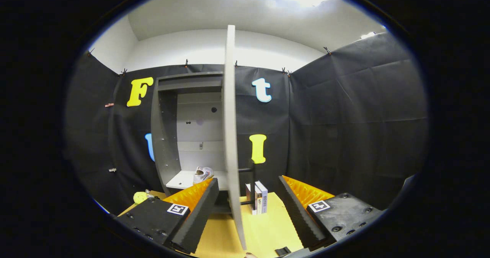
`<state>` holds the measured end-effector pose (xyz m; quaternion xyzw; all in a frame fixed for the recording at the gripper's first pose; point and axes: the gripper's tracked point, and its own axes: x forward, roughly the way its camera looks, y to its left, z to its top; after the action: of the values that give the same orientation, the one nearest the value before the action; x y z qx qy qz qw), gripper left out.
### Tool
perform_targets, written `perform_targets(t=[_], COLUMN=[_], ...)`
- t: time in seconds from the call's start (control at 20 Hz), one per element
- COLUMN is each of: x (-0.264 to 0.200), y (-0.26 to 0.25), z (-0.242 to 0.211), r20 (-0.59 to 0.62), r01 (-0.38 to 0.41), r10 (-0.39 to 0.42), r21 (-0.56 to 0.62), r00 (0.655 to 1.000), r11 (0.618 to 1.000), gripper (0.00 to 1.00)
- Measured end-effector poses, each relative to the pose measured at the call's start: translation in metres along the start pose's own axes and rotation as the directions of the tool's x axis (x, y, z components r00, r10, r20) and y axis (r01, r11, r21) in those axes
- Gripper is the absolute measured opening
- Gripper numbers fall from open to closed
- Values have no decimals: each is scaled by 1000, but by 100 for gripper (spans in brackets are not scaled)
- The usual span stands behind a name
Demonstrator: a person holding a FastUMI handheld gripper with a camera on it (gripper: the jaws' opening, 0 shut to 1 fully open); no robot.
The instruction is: Open the shoe cabinet door, grab the shoes and put them into the shoe cabinet, then close the shoe cabinet door.
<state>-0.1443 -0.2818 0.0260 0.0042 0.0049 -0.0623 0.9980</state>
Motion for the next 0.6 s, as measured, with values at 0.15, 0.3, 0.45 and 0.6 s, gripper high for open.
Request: perform_targets(t=[0.15,0.3,0.45,0.6], x=[21,36,50,57], y=[-17,-24,-25,-23], z=[-10,-23,-31,-32], r20=[-23,-50,-78,-84], r01=[-53,-116,-159,-180], r10=[53,117,162,185], r21=[-2,23,45,66], r00=[998,992,984,979], r11=[999,993,986,981], gripper=[98,98,98,98])
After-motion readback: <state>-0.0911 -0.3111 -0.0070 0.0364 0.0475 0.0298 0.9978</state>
